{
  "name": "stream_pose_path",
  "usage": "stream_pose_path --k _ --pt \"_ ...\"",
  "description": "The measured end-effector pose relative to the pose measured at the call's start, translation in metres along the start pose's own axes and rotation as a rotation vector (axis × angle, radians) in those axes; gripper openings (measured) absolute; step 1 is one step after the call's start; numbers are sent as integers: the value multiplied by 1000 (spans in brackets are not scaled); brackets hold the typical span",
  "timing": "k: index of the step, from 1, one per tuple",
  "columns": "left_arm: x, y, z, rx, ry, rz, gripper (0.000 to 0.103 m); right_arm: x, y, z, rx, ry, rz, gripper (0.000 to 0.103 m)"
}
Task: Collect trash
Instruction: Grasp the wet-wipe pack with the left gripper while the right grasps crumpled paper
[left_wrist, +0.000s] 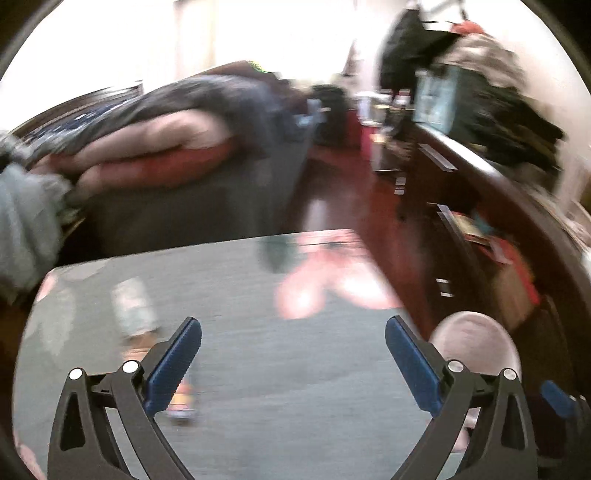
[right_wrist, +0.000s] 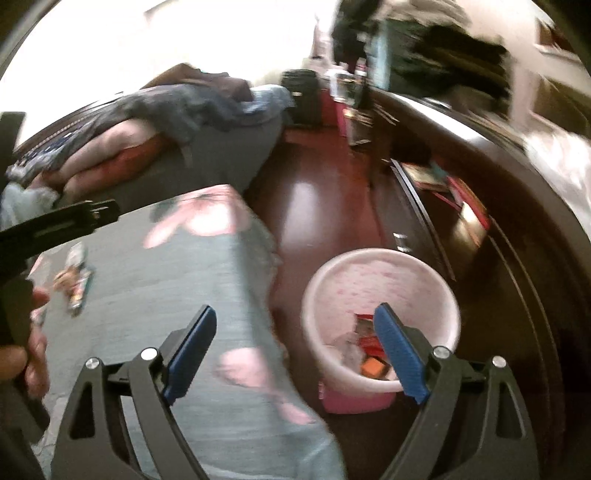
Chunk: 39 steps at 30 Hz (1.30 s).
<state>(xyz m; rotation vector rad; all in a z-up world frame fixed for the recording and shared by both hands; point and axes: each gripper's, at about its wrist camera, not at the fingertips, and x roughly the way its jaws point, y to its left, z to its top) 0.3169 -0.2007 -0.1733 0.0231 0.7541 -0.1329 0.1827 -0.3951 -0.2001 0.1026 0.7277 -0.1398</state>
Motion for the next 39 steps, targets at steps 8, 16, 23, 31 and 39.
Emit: stream_pose_path --k 8,16,23,31,39 --pt "37 104 16 -205 59 130 99 -1 88 4 -155 -1 89 90" --pt "102 147 17 -279 186 202 99 13 145 8 -255 5 142 90" --pt "120 149 10 -265 223 228 89 25 164 13 -279 23 155 90" --pt "112 156 9 -238 198 222 44 28 180 18 -283 41 167 90" --pt "62 201 5 -297 120 218 43 40 219 23 -292 73 220 90"
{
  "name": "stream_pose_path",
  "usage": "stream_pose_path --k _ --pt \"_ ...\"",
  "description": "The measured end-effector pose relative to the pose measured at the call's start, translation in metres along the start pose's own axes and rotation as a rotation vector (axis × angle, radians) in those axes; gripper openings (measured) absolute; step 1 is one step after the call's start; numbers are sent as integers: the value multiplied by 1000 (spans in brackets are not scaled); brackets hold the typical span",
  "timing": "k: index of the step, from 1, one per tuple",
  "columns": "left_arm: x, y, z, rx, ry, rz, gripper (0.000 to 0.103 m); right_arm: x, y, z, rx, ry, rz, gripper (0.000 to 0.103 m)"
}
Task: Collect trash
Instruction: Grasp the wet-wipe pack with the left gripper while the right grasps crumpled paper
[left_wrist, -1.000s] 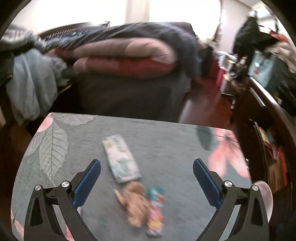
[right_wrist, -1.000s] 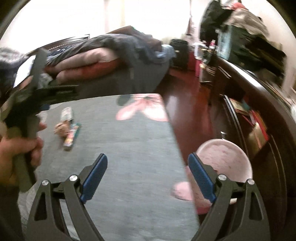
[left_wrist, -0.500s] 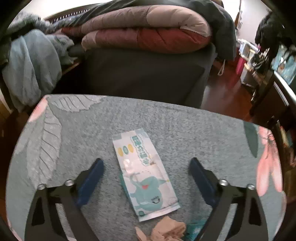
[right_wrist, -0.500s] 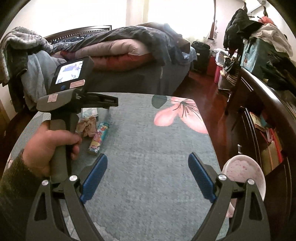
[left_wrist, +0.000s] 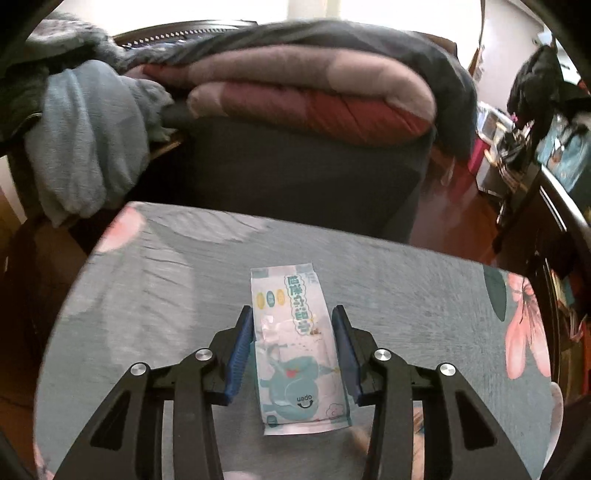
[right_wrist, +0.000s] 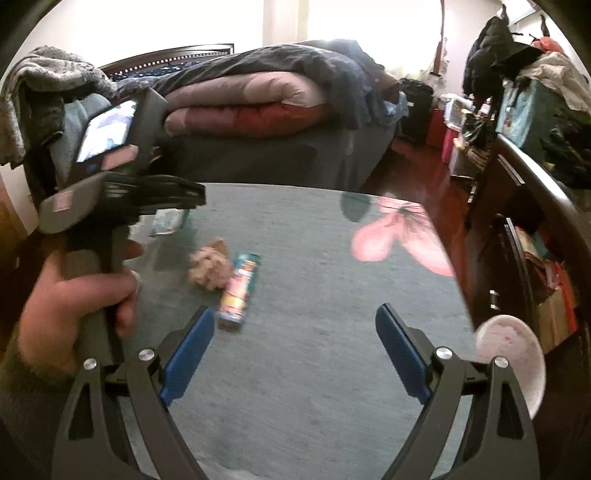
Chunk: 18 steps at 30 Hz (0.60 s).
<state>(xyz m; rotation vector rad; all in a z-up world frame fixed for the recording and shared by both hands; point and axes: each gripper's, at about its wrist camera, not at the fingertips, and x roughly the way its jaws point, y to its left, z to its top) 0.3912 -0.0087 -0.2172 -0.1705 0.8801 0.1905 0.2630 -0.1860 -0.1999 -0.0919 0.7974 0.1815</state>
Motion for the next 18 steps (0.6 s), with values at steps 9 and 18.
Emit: stream_pose_path --k 9,18 --pt "-36 58 5 -25 -57 4 44 57 59 29 -86 37 4 77" --pt "-44 68 2 -18 -64 -38 44 91 64 35 -63 112 -14 24"
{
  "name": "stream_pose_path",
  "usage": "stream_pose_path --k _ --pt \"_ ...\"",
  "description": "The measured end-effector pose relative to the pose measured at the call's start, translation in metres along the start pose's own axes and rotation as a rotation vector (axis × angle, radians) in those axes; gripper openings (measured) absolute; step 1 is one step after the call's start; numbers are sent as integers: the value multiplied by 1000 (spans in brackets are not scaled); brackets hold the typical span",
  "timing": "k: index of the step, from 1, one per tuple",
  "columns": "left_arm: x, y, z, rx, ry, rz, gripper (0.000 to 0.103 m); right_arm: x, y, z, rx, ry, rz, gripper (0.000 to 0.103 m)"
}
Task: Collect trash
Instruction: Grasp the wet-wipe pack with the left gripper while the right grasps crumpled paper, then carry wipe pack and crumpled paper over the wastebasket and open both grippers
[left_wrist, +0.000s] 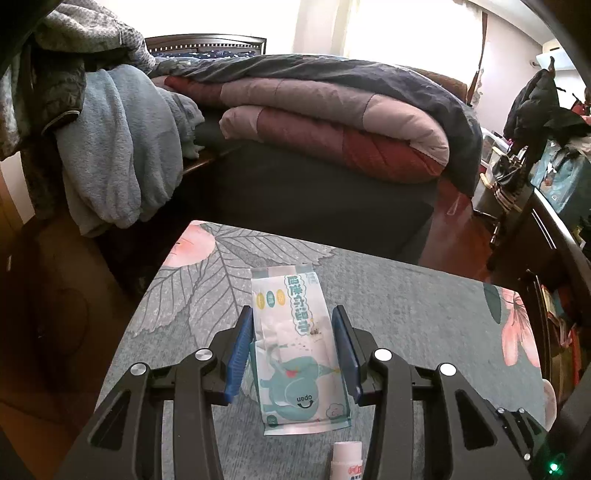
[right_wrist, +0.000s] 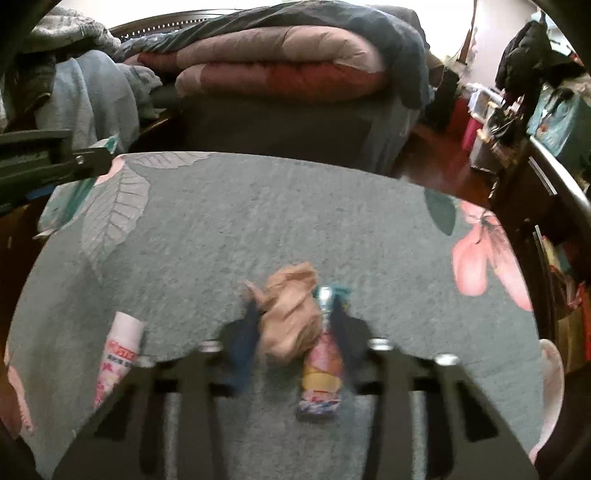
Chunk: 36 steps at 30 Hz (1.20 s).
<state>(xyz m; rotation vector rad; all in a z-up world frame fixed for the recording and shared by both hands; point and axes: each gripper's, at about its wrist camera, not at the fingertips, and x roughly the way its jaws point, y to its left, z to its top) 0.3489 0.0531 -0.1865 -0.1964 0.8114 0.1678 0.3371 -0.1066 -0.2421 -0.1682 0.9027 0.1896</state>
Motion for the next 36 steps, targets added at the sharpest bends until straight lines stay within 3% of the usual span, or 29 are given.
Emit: stream_pose_path --k 14,24,36 --pt "-54 -36 -21 41 -39 -103 44 -80 -54 -44 135 -65 53 24" --pt "-95 -93 -52 114 -48 -211 44 -132 -112 -93 237 -107 34 24" --pt "-121 -172 -80 243 -51 -297 44 -163 -180 -140 355 -145 -15 25"
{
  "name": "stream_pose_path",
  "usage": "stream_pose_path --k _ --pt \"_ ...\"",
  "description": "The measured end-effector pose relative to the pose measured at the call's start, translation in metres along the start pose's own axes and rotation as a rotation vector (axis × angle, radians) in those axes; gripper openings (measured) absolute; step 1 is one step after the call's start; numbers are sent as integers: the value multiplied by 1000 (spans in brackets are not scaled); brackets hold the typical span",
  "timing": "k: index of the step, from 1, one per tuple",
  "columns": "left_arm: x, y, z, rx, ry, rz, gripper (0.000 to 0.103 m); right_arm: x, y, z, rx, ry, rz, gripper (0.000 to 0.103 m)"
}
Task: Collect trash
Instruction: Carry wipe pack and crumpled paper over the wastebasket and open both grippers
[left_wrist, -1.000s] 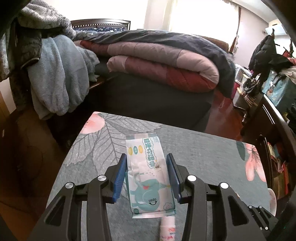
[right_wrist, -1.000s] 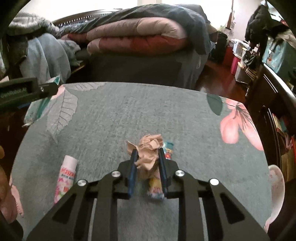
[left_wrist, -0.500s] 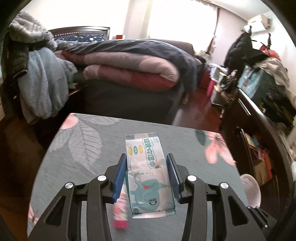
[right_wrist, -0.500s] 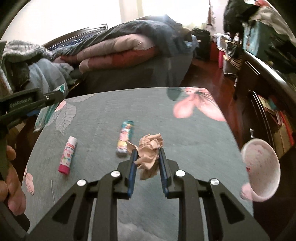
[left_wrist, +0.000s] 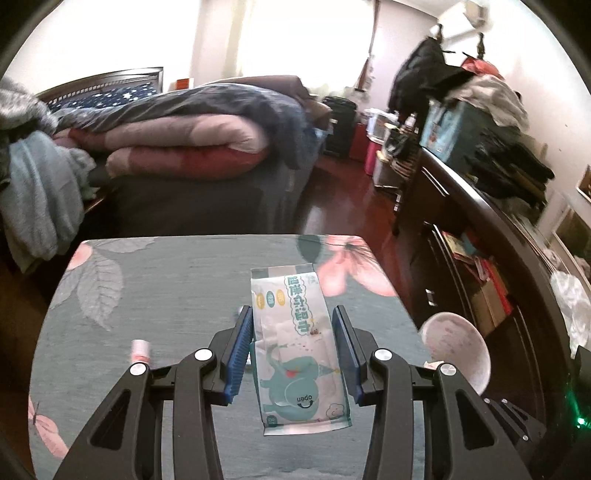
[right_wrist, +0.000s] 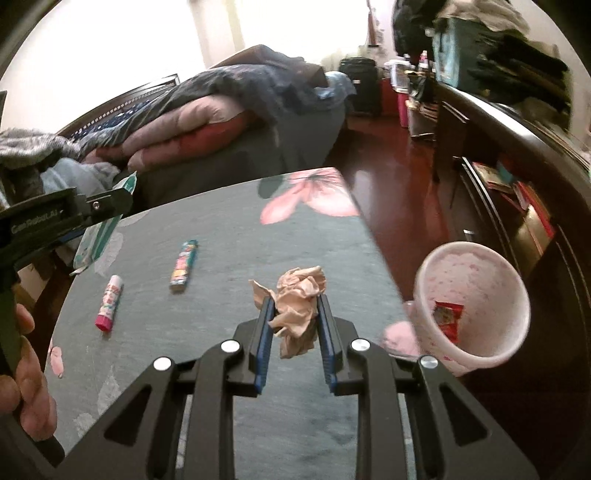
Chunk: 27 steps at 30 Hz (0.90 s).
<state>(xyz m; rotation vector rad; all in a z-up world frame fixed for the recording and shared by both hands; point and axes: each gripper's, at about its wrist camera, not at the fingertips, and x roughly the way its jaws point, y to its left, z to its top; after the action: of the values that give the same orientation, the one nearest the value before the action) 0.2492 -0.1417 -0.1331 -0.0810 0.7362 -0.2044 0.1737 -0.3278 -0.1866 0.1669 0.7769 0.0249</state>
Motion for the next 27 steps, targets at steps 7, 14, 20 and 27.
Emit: stream_pose_path --k 7,14,20,27 --pt "9 -52 -2 77 13 -66 44 -10 -52 -5 80 -29 -55 26" --pt "26 -108 -4 165 31 -160 44 -16 -106 -8 161 -54 -133 26" --pt "45 -157 -9 240 53 -239 44 -17 -152 -13 217 -61 -199 26" --pt "69 -198 -14 297 77 -286 44 -6 -191 -18 271 -50 -254 26"
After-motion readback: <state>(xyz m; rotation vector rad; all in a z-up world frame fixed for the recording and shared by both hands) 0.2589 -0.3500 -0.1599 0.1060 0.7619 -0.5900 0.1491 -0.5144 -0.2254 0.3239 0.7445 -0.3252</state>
